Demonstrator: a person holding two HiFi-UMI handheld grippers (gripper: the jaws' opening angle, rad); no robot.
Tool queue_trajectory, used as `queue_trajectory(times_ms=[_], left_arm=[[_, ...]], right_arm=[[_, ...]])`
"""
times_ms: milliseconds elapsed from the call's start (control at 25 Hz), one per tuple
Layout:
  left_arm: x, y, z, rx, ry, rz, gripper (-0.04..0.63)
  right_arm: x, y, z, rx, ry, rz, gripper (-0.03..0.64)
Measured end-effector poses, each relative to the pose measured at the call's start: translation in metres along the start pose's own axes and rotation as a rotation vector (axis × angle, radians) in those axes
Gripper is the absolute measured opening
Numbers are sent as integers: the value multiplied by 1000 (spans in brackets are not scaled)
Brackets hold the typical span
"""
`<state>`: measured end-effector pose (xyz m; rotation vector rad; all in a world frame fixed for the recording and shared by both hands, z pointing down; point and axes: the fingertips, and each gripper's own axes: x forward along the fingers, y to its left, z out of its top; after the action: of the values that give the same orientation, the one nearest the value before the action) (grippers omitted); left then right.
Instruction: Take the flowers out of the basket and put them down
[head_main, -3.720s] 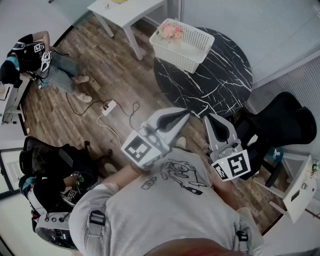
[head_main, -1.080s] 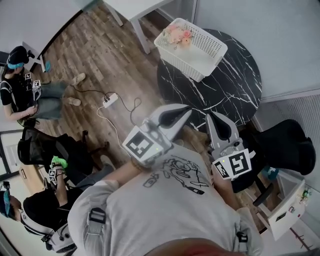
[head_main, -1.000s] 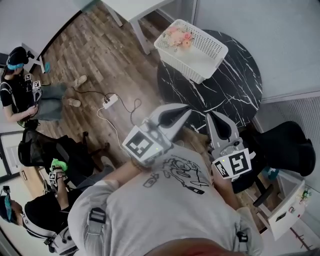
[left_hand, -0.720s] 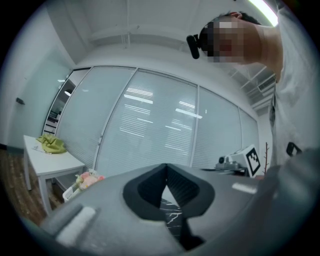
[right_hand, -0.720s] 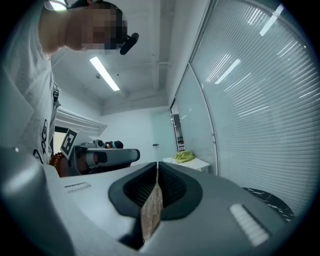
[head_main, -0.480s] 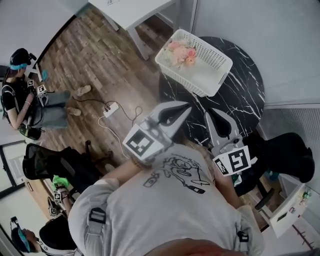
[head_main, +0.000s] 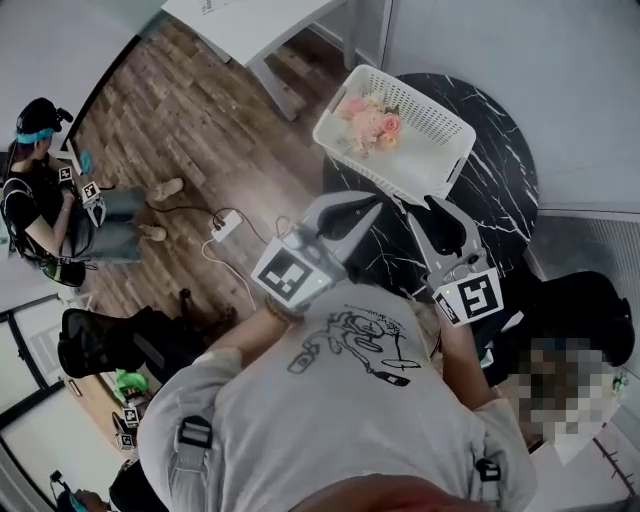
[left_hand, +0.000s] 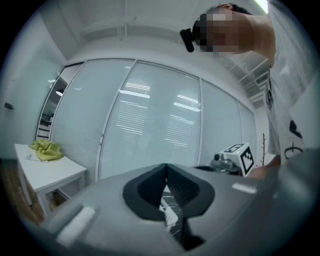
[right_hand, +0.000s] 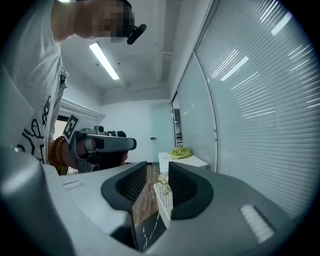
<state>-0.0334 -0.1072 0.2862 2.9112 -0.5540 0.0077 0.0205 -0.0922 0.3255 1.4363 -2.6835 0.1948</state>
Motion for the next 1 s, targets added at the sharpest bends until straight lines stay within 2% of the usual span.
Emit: queue_trajectory(times_ms=[440, 1000], left_arm=[[14, 62, -32, 17, 54, 26, 28], [33, 118, -61, 11, 94, 61, 92]], right_arm=[[53, -46, -60, -61, 144, 17, 261], [103, -95, -116, -58, 284, 77, 395]])
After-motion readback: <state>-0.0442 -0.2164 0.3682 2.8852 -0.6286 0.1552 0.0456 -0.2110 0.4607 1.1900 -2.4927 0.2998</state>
